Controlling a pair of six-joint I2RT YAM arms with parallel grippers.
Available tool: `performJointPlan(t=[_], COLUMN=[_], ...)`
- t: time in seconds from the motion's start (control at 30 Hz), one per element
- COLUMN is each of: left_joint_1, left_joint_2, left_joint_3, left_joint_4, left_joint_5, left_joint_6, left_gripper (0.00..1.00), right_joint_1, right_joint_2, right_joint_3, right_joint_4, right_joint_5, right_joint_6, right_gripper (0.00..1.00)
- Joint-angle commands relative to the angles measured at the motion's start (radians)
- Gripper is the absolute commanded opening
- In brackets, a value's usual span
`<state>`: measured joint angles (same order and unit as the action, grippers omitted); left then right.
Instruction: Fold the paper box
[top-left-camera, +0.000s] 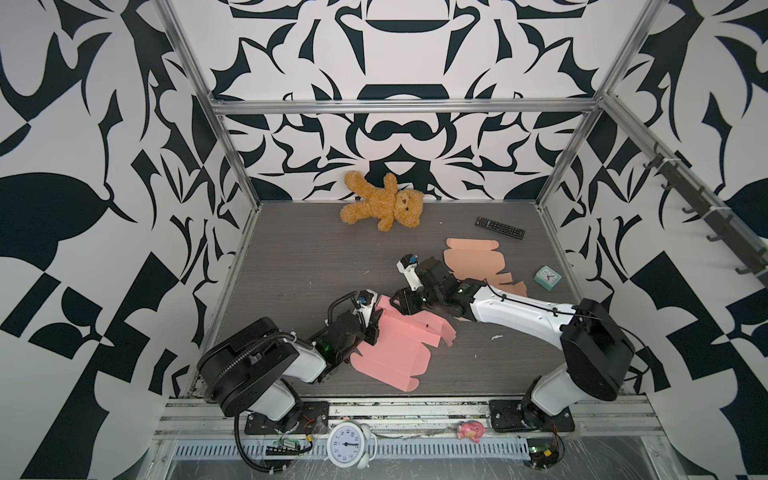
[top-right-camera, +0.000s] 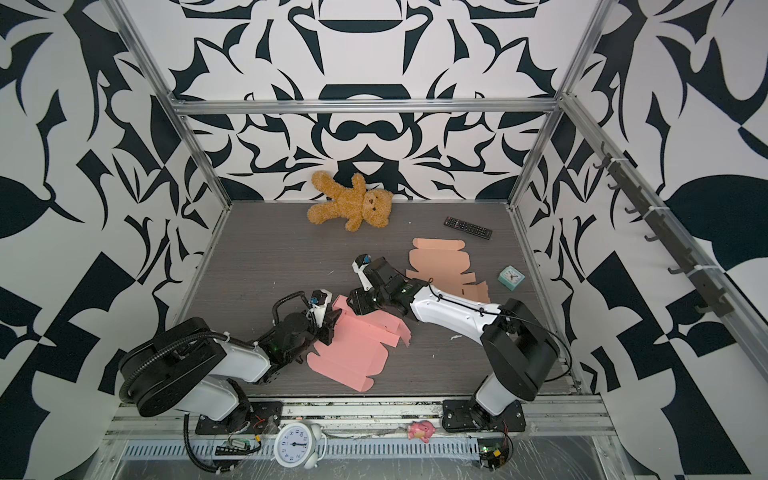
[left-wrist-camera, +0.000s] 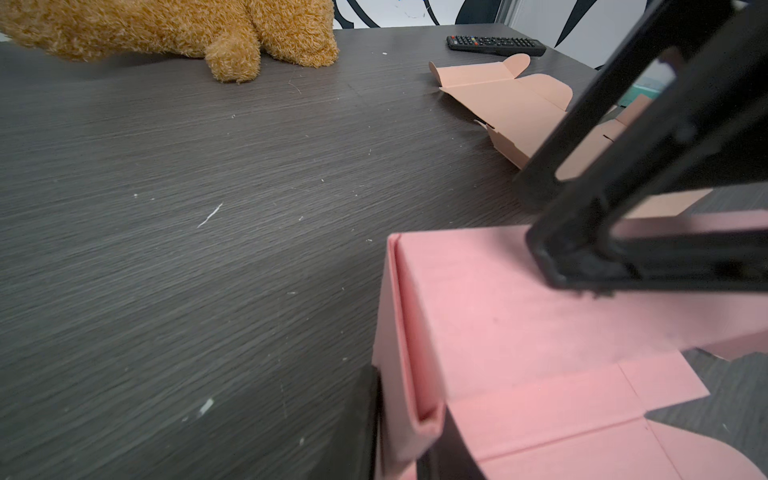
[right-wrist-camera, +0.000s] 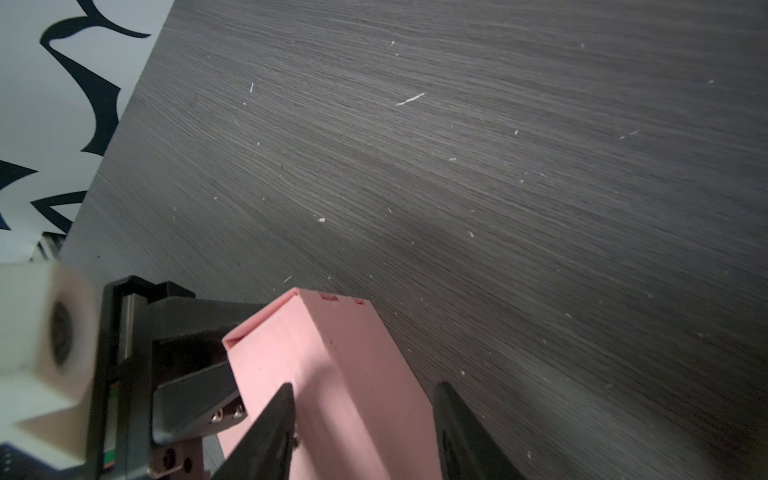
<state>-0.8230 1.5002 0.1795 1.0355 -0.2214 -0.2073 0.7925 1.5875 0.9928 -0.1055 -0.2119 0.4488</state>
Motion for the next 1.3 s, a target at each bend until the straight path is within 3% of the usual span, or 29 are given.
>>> performJointPlan(t=[0.0, 0.2, 0.5, 1.27], left_joint_1=[-0.004, -0.005, -0.004, -0.004], left_joint_2=[0.002, -0.014, 0.001, 0.188], left_joint_3=[0.024, 0.025, 0.035, 0.054], left_joint_4=[0.011, -0.005, 0.001, 0.125], left_joint_5=[-0.003, -0.030, -0.081, -0.090], left_joint_6=[0.013, 0.012, 0.011, 0.020], left_gripper=[0.20, 0.19, 0.14, 0.21], right_joint_1=[-0.007, -0.014, -0.013, -0.014], right_joint_2=[0.014, 0.026, 0.011, -0.029], right_joint_3=[0.036, 0.011, -0.114, -0.186], right_joint_4=[0.044, 0.095, 0.315, 0.276], right_joint_5=[-0.067, -0.130, -0.291, -0.177], right_joint_6=[0.031, 0.083, 0.277, 0.252], right_gripper=[0.54, 0.52, 0.50, 0.43])
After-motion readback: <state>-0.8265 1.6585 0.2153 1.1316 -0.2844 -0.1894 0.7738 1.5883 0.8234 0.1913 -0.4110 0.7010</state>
